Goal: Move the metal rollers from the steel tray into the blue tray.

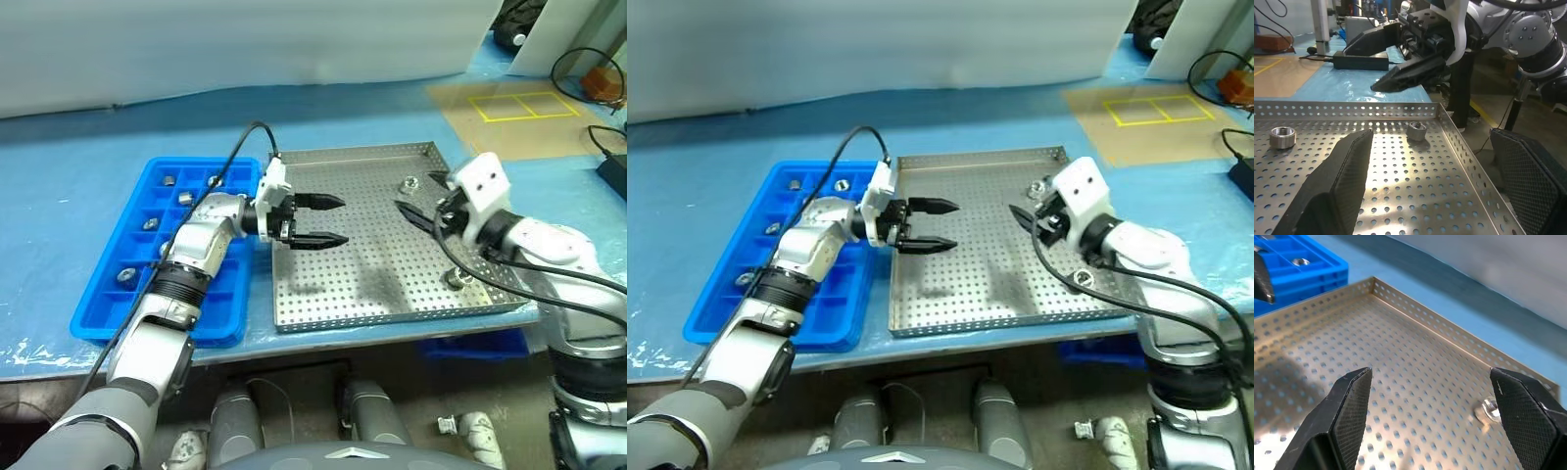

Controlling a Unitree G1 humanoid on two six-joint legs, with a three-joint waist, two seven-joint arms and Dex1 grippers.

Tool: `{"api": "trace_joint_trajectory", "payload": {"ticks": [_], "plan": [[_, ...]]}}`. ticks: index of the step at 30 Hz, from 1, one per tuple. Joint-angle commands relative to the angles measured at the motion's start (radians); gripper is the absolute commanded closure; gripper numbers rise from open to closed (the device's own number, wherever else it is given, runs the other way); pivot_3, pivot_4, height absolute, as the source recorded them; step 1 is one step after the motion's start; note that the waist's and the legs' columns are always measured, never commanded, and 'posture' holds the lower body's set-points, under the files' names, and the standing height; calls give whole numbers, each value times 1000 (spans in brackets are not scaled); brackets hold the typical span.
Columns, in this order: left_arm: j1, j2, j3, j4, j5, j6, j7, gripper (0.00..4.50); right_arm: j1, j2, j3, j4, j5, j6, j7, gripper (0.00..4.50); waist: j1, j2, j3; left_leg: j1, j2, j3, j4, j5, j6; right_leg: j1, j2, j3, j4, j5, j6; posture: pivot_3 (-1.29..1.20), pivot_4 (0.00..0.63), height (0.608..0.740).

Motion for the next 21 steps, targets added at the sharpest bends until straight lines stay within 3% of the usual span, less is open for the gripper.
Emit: {"api": "trace_joint_trajectory", "payload": {"ticks": [1,8,21], "plan": [[15,-4,6,-41,-4,-1,-11,481,87,-56,-133,-87,42,66,19,559,1,0,0,1,0,1,1,0,1,1,0,1,0,-2,4,-556,150,740],[44,0,8,-59,0,7,-14,481,285,-103,-191,-41,38,25,48,559,-10,1,-1,4,0,5,1,-4,6,8,0,2,-17,-1,9,-547,150,740],[96,30,21,-144,-4,37,12,481,245,-79,-22,241,-34,-132,16,559,-24,2,-1,1,-4,8,2,-10,14,7,-2,2,-19,0,9,-476,150,740]]}}
